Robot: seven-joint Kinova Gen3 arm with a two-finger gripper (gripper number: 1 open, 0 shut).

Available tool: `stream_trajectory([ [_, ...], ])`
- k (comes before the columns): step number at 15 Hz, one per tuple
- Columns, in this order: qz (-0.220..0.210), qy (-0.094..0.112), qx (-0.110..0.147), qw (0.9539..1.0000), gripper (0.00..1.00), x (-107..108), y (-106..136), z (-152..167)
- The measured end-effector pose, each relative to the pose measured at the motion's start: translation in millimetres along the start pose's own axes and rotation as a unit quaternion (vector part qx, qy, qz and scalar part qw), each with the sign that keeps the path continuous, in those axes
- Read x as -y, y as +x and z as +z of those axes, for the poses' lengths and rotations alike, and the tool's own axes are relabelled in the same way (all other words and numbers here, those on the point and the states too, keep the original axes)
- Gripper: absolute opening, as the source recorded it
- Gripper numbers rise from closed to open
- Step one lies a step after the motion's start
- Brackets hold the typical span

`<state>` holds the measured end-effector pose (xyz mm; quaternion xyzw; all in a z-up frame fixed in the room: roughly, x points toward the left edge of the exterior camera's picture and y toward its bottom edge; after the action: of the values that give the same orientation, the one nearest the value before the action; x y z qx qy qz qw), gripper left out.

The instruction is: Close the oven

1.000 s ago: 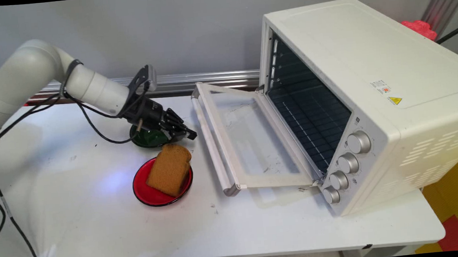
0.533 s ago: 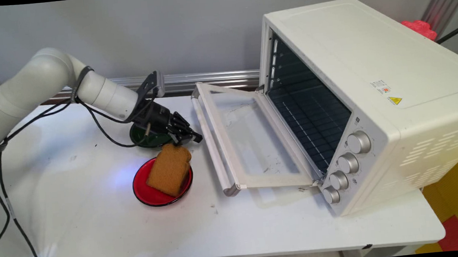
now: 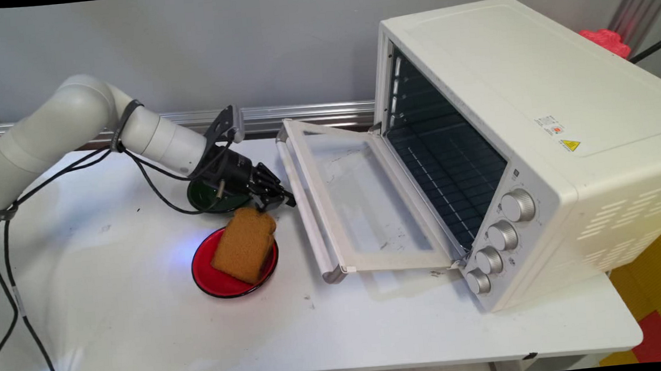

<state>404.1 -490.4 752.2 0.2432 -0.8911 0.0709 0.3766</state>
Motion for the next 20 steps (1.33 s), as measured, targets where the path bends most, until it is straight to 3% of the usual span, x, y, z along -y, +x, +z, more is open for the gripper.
stream_trajectory([
  [6, -0.003, -0.005, -0.008, 1.0, 0.0, -1.3, 2.1, 4.3],
  [20, -0.009, -0.019, -0.055, 0.9983, 0.0, -5.6, 17.5, 0.5],
])
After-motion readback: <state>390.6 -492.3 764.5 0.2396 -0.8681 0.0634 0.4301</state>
